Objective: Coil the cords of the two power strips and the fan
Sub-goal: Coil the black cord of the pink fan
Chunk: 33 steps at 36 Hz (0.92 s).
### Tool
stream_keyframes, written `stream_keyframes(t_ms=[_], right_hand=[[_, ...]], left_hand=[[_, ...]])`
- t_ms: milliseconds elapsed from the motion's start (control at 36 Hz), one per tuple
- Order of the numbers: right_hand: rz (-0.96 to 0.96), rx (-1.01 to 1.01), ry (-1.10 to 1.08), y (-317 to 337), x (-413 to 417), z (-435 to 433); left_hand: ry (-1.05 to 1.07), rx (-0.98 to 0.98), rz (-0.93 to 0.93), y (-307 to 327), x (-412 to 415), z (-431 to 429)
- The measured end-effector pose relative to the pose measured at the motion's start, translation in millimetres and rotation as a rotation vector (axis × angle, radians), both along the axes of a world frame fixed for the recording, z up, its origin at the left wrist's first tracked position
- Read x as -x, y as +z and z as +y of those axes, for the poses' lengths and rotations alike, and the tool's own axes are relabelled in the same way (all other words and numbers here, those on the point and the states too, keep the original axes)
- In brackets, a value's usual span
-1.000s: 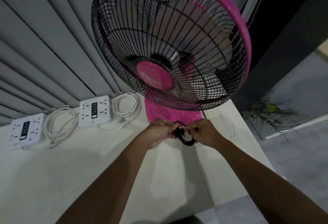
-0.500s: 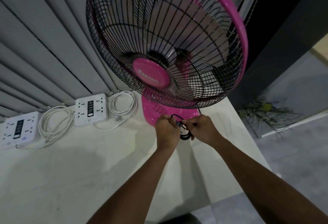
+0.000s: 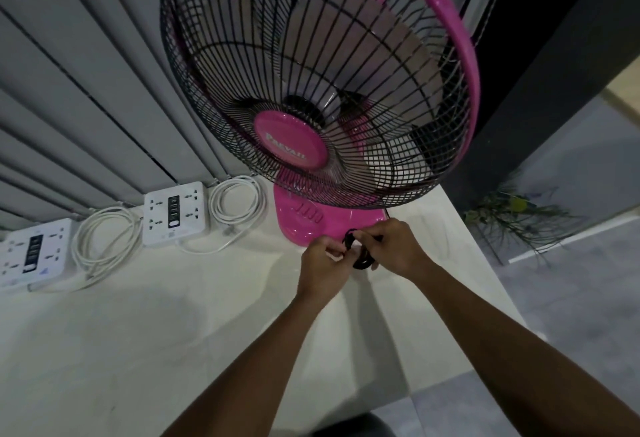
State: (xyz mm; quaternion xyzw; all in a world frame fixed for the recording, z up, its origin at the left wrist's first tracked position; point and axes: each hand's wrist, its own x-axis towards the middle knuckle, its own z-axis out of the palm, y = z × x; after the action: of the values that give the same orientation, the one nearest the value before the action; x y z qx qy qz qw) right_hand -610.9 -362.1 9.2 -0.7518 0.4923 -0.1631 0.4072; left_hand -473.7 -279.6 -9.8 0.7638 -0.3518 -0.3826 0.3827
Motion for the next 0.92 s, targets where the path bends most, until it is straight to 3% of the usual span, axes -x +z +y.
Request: stream_keyframes(t_ms=[111,194,278,417,556,639,750,833,917], right_hand=[[-0.137,-0.105,-0.067,2,5,-3],[-0.203,-0.08,-0.035,1,7,-2],[-0.227,-0.051,0.045,0,8,1],[-0.175,0.045,0.173,-3,13,1],[-0.144,0.256,0.188,-12,24,12],[-0.098,0.428,0.246,-15,23,17],[-0.037,0.653,0.311,-18,27,21],[0.02,0.795,0.37,-25,37,27],[0.02,0.864,0.406,-29,45,32]], left_hand=[[0.141,-0.207,0.671,10,-11,-3],[0.058,-0.387,0.901,9,-16,-2],[-0.045,-0.415,1.041,8,-16,-1],[0.068,-0.253,1.022,4,-14,-4],[0.385,-0.121,0.796,7,-20,-20],[0.385,-0.141,0.728,13,-14,-25],[0.192,-0.331,0.952,14,-13,-19],[0.132,-0.344,1.113,10,-15,-18],[0.093,-0.35,1.098,8,-11,-19]])
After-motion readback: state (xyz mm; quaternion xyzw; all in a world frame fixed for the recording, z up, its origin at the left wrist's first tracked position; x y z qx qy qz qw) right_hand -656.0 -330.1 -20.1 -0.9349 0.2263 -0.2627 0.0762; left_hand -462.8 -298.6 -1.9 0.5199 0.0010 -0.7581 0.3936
